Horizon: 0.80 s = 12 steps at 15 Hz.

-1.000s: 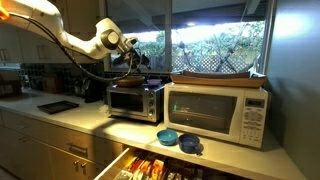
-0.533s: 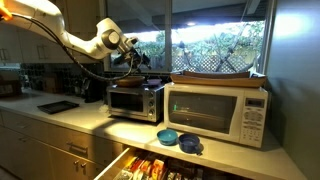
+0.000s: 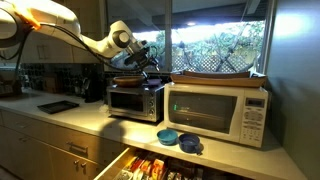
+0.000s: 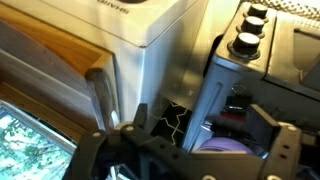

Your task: Pick up the purple bowl and put it in the blue mug

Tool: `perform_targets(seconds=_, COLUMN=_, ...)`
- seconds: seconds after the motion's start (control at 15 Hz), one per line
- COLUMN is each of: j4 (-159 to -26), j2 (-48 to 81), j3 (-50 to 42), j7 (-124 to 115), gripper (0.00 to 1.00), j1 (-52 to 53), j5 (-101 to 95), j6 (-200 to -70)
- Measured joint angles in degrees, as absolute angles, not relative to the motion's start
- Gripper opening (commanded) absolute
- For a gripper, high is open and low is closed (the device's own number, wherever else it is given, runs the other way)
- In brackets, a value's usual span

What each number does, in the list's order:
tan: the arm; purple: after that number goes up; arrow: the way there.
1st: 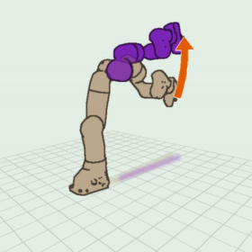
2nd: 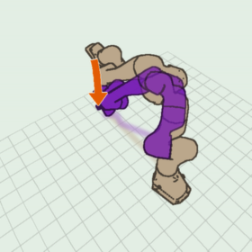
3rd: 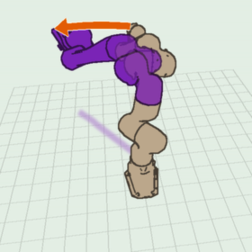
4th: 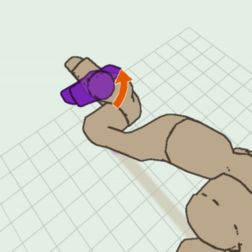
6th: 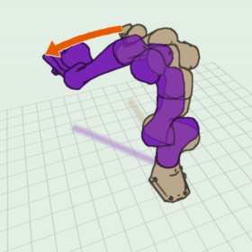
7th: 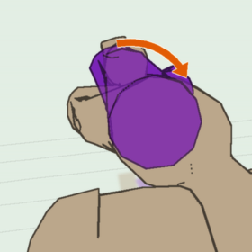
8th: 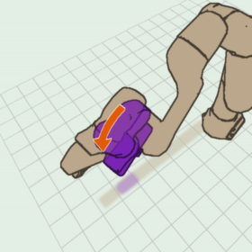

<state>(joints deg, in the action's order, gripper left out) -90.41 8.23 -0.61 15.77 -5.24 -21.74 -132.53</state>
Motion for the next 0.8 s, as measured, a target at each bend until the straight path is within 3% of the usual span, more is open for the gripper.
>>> perform_targets(seconds=0.8, j4=-84.8, j2=14.4, j3=1.8, j7=34.9, gripper=1.0, j1=-4.9, j5=-14.1, j6=-135.4)
